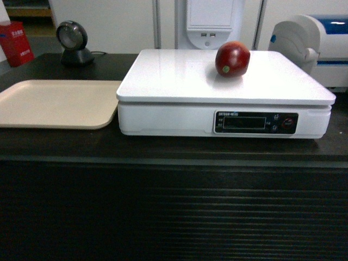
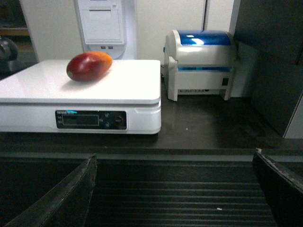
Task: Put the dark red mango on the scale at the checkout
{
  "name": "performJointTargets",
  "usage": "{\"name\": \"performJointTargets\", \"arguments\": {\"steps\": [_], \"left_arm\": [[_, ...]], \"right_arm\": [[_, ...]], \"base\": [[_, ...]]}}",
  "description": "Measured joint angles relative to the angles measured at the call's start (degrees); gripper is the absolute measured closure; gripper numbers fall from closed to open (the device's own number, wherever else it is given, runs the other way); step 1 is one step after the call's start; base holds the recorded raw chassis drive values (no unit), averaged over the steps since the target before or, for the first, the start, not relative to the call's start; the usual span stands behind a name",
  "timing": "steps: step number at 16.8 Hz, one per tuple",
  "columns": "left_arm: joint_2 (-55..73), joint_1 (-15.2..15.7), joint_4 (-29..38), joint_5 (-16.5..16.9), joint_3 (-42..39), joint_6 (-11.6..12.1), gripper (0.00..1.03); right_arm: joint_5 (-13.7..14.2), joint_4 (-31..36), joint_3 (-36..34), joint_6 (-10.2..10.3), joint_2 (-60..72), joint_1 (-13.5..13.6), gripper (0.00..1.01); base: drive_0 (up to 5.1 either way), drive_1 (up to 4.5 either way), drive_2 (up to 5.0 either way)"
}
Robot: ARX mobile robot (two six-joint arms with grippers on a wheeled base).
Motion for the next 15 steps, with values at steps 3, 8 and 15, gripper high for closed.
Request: {"name": "performJointTargets", "arguments": {"steps": [3,8,15], "left_arm": [[0.0,0.0,-0.1,0.0,0.0,0.0,0.05],[0.0,0.0,-0.1,0.0,0.0,0.0,0.05],[0.0,0.0,-0.1,0.0,0.0,0.0,0.05]], "right_arm": [[-0.1,0.0,0.0,0.0,0.0,0.0,0.03],[-0.1,-0.1,0.0,0.0,0.0,0.0,0.03],[-0.1,0.0,0.0,0.0,0.0,0.0,0.03]], "base": [[0.0,0.00,0.0],[0.0,0.00,0.0],[0.0,0.00,0.0]]}}
